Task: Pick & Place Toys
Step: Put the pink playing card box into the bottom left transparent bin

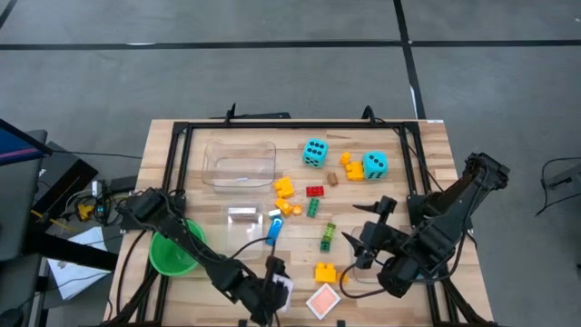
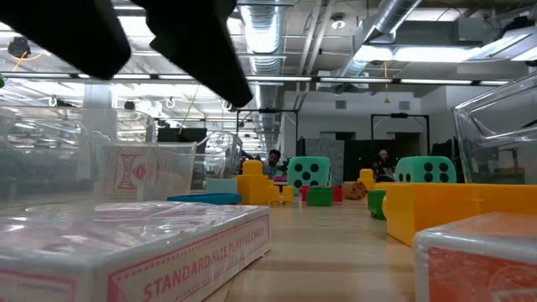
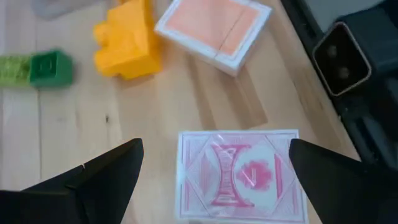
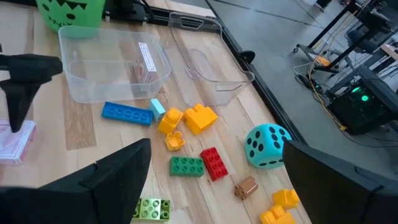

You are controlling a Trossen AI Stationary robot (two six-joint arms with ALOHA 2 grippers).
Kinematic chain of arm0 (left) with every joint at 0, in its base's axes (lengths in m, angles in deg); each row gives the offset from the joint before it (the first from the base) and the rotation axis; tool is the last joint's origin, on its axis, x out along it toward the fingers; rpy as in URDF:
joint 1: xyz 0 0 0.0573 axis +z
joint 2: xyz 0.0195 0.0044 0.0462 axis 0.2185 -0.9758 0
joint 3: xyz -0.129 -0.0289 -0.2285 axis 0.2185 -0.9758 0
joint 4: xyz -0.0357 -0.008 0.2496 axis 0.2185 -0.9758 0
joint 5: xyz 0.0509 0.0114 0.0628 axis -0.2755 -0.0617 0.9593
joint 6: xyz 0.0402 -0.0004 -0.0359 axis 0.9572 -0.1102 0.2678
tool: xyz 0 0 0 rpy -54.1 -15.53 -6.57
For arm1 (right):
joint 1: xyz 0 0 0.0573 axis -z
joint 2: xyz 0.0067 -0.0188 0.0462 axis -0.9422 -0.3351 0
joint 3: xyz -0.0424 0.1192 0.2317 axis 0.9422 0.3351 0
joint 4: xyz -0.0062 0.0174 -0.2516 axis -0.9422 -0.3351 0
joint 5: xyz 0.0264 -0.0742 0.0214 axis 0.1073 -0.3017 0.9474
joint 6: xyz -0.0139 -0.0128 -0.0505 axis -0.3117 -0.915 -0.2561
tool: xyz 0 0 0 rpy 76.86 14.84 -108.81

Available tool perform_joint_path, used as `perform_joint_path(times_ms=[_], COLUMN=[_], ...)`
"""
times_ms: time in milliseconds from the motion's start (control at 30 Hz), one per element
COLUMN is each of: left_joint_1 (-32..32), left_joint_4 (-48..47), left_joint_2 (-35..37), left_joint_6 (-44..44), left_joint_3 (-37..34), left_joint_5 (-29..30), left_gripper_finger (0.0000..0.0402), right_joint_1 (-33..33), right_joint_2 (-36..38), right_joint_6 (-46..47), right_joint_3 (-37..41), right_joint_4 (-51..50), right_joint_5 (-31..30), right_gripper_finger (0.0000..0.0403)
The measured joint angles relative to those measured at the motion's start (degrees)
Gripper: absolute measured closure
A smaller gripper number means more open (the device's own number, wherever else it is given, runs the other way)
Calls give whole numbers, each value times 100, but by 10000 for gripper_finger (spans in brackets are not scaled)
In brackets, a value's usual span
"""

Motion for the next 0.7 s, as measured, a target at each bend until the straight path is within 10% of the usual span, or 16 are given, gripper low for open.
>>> perform_joint_path(times_ms=[400, 700], left_joint_1=[361, 278], left_joint_4=[-172, -247], left_joint_2=[324, 338], left_joint_6=[-3825, -4499], left_joint_3=[2, -7], left_joint_5=[-1015, -1802], left_gripper_finger=[2, 21], right_joint_1=[177, 79], right_joint_2=[0, 0], right_joint_6=[0, 0], right_joint_3=[2, 2], right_joint_4=[-15, -14], right_joint_5=[11, 15], right_gripper_finger=[47, 47])
